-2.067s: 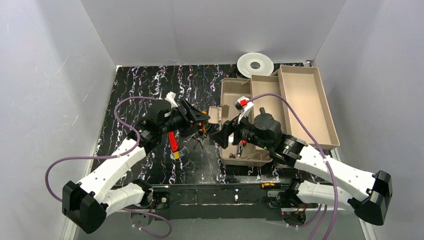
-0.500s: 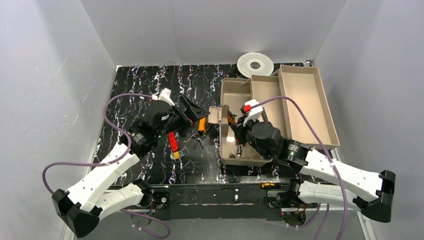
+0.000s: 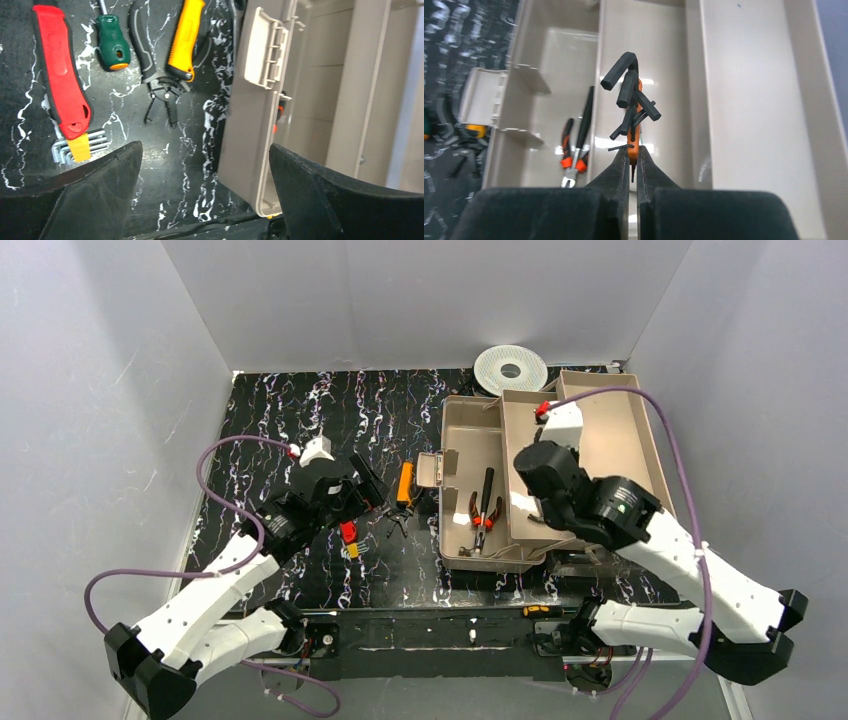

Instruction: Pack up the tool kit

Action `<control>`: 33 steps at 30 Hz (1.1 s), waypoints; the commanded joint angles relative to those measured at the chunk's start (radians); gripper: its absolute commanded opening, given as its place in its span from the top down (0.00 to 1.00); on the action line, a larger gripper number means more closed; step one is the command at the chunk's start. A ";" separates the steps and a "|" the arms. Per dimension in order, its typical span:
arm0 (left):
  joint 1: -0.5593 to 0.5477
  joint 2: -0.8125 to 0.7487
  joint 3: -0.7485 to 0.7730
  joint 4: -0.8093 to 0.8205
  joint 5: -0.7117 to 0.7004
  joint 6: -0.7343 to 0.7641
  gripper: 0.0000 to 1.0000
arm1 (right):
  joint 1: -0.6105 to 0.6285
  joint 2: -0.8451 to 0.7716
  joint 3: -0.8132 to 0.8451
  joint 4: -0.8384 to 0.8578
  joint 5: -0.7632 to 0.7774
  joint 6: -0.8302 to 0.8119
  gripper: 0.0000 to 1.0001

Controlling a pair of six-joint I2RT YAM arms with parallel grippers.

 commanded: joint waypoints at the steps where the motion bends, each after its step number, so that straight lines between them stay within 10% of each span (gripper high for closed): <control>1: 0.003 0.038 -0.017 -0.013 -0.027 0.076 0.02 | -0.098 0.124 0.104 -0.162 -0.019 -0.012 0.99; 23: 0.132 0.187 -0.126 0.052 -0.060 0.177 0.02 | -0.363 0.610 0.343 -0.251 -0.202 -0.114 0.99; 28: 0.150 0.267 -0.124 0.050 -0.081 0.141 0.02 | -0.366 0.617 0.338 -0.211 -0.242 -0.121 0.50; 33: 0.158 0.328 -0.108 0.039 -0.115 0.130 0.02 | -0.366 0.602 0.345 -0.190 -0.266 -0.132 0.37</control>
